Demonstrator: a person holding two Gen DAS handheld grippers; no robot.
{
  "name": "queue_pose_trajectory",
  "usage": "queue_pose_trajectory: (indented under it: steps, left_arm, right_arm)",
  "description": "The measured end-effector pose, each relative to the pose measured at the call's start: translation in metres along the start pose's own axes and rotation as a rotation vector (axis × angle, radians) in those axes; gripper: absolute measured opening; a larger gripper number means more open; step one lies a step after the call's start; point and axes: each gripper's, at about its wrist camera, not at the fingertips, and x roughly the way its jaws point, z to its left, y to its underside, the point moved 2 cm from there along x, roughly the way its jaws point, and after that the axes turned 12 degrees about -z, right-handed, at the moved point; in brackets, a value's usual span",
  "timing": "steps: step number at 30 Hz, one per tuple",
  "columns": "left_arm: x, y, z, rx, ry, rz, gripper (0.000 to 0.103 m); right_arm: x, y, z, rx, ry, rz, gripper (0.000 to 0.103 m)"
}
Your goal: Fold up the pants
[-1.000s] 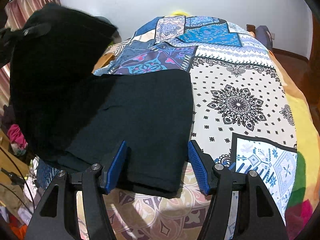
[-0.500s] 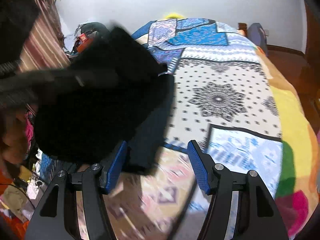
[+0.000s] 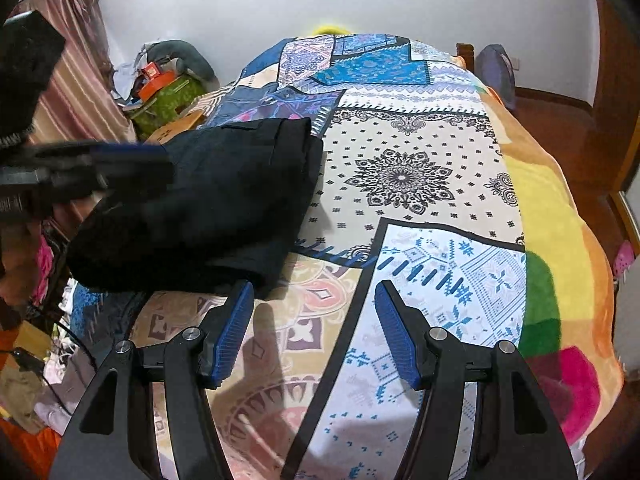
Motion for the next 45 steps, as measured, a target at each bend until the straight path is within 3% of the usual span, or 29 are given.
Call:
queue_pose_trajectory:
  steps: [4, 8, 13, 18, 21, 25, 27, 35, 39, 45]
  left_arm:
    - [-0.020, -0.015, 0.045, -0.015, -0.126, -0.054, 0.065]
    - [-0.014, -0.024, 0.090, -0.012, -0.236, -0.038, 0.066]
    - [0.036, -0.028, 0.142, 0.001, -0.326, 0.059, 0.066]
    - [0.100, -0.016, 0.175, 0.080, -0.386, 0.182, 0.066]
    - [0.130, -0.001, 0.190, 0.083, -0.365, 0.262, 0.066]
    - [0.131, 0.013, 0.197, 0.003, -0.248, 0.262, 0.066]
    - [0.127, 0.019, 0.196, -0.008, -0.225, 0.265, 0.066]
    - [0.074, 0.051, 0.184, -0.049, -0.183, 0.256, 0.066]
    - [0.041, 0.074, 0.164, -0.057, -0.154, 0.240, 0.066]
    - [0.003, 0.097, 0.134, -0.155, -0.130, 0.194, 0.066]
  right_arm:
    - [-0.001, -0.001, 0.004, -0.001, -0.007, -0.005, 0.059]
    - [0.003, -0.002, 0.009, -0.010, -0.011, 0.001, 0.059]
    - [0.015, 0.001, 0.014, -0.009, -0.018, 0.025, 0.059]
    - [0.021, 0.000, 0.013, 0.000, -0.014, 0.019, 0.061]
    - [0.026, -0.003, 0.010, 0.008, -0.012, 0.020, 0.061]
    - [0.036, -0.009, 0.006, 0.004, -0.021, 0.025, 0.062]
    - [0.044, -0.014, 0.004, -0.001, -0.020, 0.031, 0.062]
    - [0.067, -0.038, -0.018, 0.007, 0.078, 0.035, 0.062]
    - [0.052, -0.045, -0.027, 0.001, 0.116, 0.003, 0.062]
    - [0.012, -0.051, -0.029, -0.001, 0.136, -0.061, 0.062]
